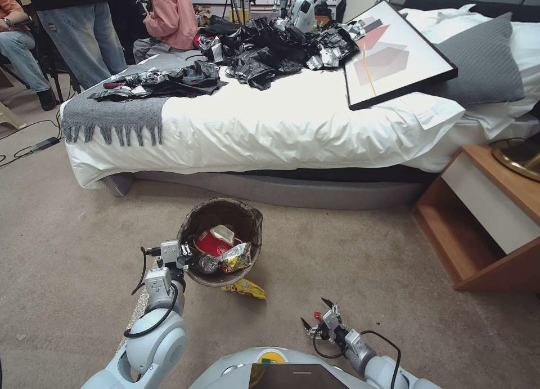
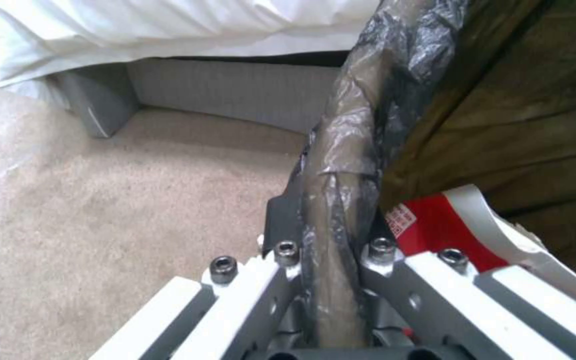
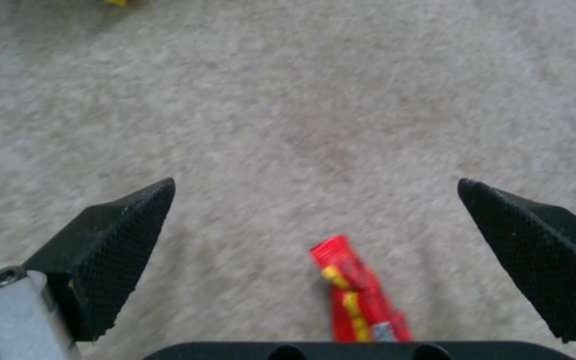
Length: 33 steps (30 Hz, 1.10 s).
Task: Pick up the trash bin, then pick up the garbage from the floor and place it into the trash bin.
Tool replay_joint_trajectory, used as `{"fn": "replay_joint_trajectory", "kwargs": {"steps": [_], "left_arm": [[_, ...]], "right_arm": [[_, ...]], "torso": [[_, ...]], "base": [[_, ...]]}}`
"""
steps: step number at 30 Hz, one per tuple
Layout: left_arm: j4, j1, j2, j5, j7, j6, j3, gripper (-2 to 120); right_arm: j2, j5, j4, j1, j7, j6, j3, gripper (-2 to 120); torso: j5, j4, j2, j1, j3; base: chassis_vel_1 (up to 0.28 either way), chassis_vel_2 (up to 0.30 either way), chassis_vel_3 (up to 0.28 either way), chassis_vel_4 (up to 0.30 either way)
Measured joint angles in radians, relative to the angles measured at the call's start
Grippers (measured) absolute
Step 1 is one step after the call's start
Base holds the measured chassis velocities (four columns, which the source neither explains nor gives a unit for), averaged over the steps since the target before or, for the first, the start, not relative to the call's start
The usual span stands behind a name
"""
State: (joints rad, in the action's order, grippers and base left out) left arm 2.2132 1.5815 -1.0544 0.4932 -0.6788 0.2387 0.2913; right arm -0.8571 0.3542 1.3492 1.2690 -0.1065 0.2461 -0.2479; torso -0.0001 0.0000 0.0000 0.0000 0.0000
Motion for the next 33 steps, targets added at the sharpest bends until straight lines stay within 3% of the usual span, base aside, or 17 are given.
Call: {"fn": "replay_joint_trajectory", "kwargs": {"steps": [10, 33], "left_arm": [[0.000, -0.007, -0.001, -0.001, -0.001, 0.000, 0.000, 0], [-0.019, -0.031, 0.007, 0.012, -0.005, 0.005, -0.007, 0]], "right_arm": [[0.012, -0.001, 0.050, 0.050, -0.009, 0.000, -0.011, 100], [-0.020, 0.011, -0.041, 0.044, -0.009, 0.037, -0.009, 100]], "torso": [[0.0001, -0.0001, 0.000, 0.000, 0.000], [0.0001, 0.0000, 0.000, 0.000, 0.000]], "base": [[0.000, 0.000, 0.000, 0.000], [0.000, 0.000, 0.000, 0.000]]}}
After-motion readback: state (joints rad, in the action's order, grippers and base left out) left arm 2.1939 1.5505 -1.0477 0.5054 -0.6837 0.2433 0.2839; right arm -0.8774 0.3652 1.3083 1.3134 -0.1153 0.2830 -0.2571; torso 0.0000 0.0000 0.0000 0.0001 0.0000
